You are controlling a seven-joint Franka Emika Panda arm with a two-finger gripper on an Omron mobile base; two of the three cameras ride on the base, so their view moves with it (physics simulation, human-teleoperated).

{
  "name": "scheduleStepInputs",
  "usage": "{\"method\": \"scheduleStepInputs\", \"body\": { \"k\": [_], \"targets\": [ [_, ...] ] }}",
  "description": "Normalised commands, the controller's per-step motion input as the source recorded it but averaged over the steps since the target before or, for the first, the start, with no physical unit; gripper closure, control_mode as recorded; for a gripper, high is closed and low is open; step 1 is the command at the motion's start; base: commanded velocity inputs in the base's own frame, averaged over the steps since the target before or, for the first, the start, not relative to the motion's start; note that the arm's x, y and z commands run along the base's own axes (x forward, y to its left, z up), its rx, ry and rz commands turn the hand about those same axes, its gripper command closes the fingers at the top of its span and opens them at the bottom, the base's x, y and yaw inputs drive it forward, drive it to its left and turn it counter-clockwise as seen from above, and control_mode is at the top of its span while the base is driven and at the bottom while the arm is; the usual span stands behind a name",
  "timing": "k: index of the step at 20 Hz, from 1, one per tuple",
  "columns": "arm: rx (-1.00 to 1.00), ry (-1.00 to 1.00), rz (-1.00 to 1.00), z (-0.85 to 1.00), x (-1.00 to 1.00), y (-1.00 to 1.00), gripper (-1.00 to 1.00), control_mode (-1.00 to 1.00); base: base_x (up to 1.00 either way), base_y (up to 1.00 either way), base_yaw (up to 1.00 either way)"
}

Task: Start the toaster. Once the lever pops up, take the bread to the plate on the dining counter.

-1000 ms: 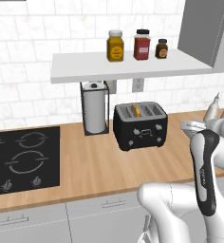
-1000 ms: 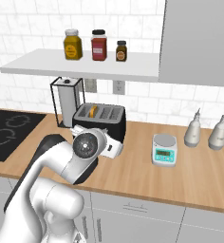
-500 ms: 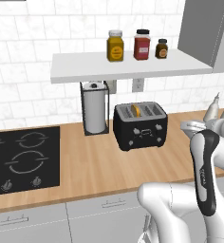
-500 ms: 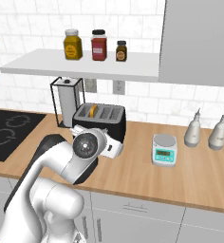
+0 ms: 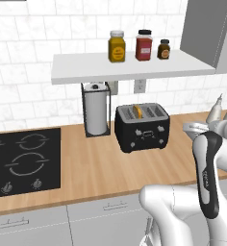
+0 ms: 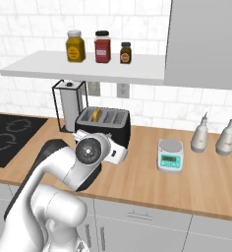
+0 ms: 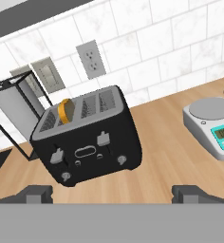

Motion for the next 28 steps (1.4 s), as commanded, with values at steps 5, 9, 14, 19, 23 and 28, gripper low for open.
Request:
{"method": "scheduleStepInputs", "body": {
  "k": [5,9,14,19,23,28],
  "targets": [
    [0.0,0.0,0.0,0.0,0.0,0.0,-1.0,-1.0,0.0,0.0,0.0],
    [0.0,0.0,0.0,0.0,0.0,0.0,-1.0,-1.0,0.0,0.0,0.0],
    [0.0,0.0,0.0,0.0,0.0,0.0,-1.0,-1.0,0.0,0.0,0.0],
    [0.0,0.0,0.0,0.0,0.0,0.0,-1.0,-1.0,0.0,0.0,0.0],
    [0.0,0.0,0.0,0.0,0.0,0.0,-1.0,-1.0,0.0,0.0,0.0],
    [0.0,0.0,0.0,0.0,0.0,0.0,-1.0,-1.0,0.0,0.0,0.0]
  ]
}}
